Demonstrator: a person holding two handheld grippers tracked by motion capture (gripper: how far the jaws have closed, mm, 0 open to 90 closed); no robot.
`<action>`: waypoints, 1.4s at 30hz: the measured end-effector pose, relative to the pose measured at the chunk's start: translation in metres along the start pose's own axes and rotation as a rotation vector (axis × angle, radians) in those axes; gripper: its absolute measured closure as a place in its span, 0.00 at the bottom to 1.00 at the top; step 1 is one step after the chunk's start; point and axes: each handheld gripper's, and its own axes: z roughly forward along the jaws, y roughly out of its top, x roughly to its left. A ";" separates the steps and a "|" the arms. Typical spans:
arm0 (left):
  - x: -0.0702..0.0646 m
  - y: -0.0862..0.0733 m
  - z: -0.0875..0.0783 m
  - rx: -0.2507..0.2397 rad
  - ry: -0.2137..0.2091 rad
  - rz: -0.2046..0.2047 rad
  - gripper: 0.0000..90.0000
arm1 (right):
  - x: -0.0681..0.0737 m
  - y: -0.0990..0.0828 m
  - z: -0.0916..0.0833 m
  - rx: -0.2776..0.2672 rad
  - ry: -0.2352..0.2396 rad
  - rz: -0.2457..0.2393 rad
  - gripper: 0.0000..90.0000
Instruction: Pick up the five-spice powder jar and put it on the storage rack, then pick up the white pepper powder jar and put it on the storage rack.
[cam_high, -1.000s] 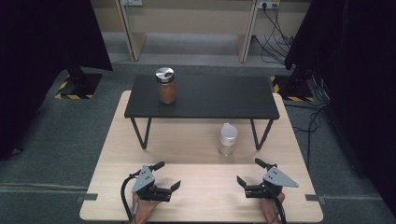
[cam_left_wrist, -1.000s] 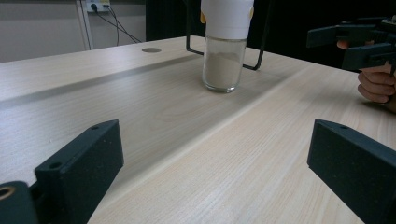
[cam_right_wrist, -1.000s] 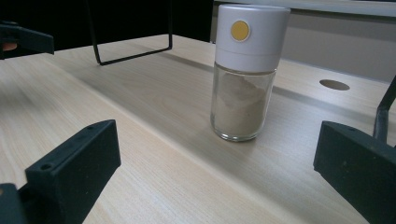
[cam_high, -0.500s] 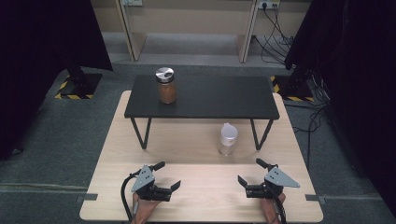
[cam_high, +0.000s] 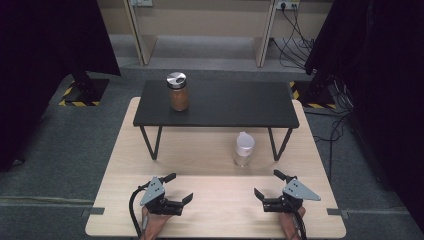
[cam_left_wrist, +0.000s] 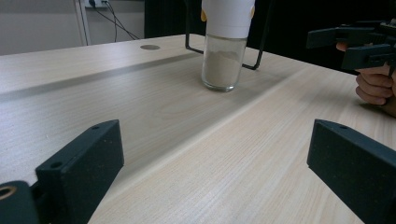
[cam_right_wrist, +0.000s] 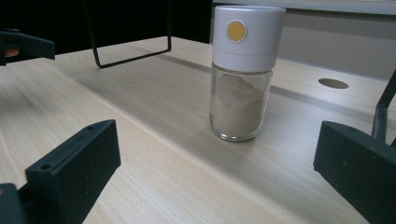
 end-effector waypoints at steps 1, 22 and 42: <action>0.000 0.000 0.000 0.000 -0.002 0.000 0.03 | 0.000 0.000 0.000 0.000 0.000 -0.001 0.01; 0.002 0.000 0.000 -0.001 -0.005 -0.009 0.03 | -0.004 -0.003 -0.001 -0.024 0.019 0.011 0.01; 0.002 0.000 0.000 0.000 -0.008 -0.014 0.03 | 0.003 -0.001 0.002 -0.014 -0.033 0.014 0.01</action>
